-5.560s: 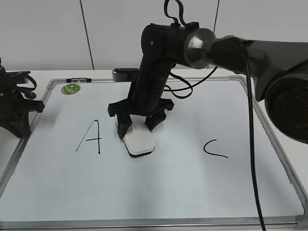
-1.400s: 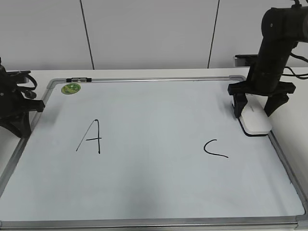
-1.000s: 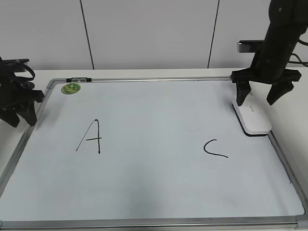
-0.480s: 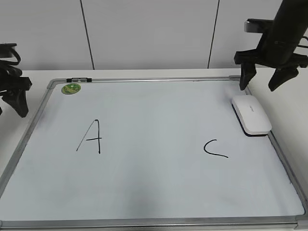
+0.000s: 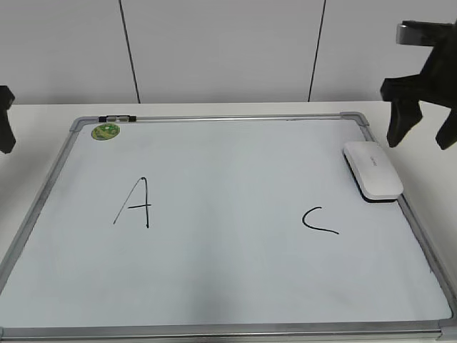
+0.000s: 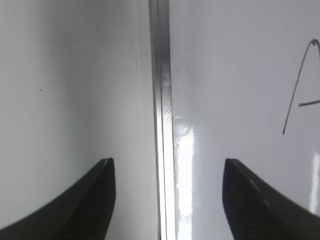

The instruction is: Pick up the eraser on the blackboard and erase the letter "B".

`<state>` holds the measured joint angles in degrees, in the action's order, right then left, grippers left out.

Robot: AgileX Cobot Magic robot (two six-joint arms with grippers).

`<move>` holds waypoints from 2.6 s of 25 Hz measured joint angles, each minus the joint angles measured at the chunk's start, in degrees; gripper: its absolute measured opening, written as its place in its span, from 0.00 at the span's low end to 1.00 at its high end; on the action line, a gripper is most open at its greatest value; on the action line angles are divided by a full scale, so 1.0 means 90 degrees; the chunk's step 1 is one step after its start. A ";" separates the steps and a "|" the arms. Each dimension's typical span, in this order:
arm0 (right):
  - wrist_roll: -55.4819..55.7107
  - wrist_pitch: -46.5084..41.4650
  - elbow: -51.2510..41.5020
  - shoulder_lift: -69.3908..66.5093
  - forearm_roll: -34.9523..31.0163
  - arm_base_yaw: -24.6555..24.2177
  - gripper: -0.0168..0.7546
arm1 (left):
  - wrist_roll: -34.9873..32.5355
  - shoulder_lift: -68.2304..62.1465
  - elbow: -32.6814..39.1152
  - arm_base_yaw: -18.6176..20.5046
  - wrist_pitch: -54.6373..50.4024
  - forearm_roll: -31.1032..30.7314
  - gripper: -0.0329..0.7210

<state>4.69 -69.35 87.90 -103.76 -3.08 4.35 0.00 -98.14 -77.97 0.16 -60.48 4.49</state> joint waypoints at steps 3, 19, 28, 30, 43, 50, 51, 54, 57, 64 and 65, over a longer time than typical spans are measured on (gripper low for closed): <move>0.0067 0.0532 -0.0884 0.0690 -0.0024 0.0000 0.74 | 0.0000 0.0805 0.0919 0.0000 0.0356 0.0000 0.70; 0.0111 0.2225 -0.3621 0.3091 -0.0388 0.0934 0.74 | 0.0000 0.5292 0.4099 -0.0169 0.1446 -0.0200 0.70; 0.0111 0.2225 -0.4654 0.4806 -0.0337 0.1180 0.74 | 0.0000 0.7111 0.4686 -0.0515 0.0613 -0.0297 0.70; 0.0111 0.2156 -0.4896 0.5239 -0.0323 0.1180 0.74 | 0.0045 0.7465 0.4807 -0.0526 0.0424 -0.0297 0.70; 0.0111 0.0724 -0.6209 0.8697 0.0723 0.1180 0.74 | 0.0056 0.9532 0.5082 -0.0895 -0.0832 -0.0649 0.70; 0.0111 0.0384 -0.6563 0.9883 0.0735 0.1180 0.74 | 0.0056 1.0169 0.5082 -0.0895 -0.1185 -0.0694 0.70; 0.0079 0.0384 -0.6567 1.0007 0.0693 0.1180 0.74 | 0.0056 1.0257 0.5082 -0.0895 -0.1202 -0.0694 0.70; -0.0372 0.0384 -0.6591 1.0361 0.0426 0.1180 0.74 | 0.0056 1.0552 0.5082 -0.0895 -0.1216 -0.0707 0.70; -0.0613 0.0408 -0.6660 1.0465 0.0233 0.1180 0.74 | 0.0000 1.0713 0.5082 -0.0895 -0.1204 -0.0707 0.70; -0.0667 0.0430 -0.6660 1.0483 0.0209 0.1180 0.74 | 0.0000 1.0779 0.5181 -0.0895 -0.0836 -0.0707 0.70; -0.0667 0.0430 -0.6660 1.0483 0.0209 0.1180 0.74 | 0.0000 1.0779 0.5212 -0.0895 -0.0751 -0.0707 0.69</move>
<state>-1.31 -65.48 27.96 -9.41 -1.19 14.98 0.00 -1.13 -31.06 -7.89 -67.23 -1.87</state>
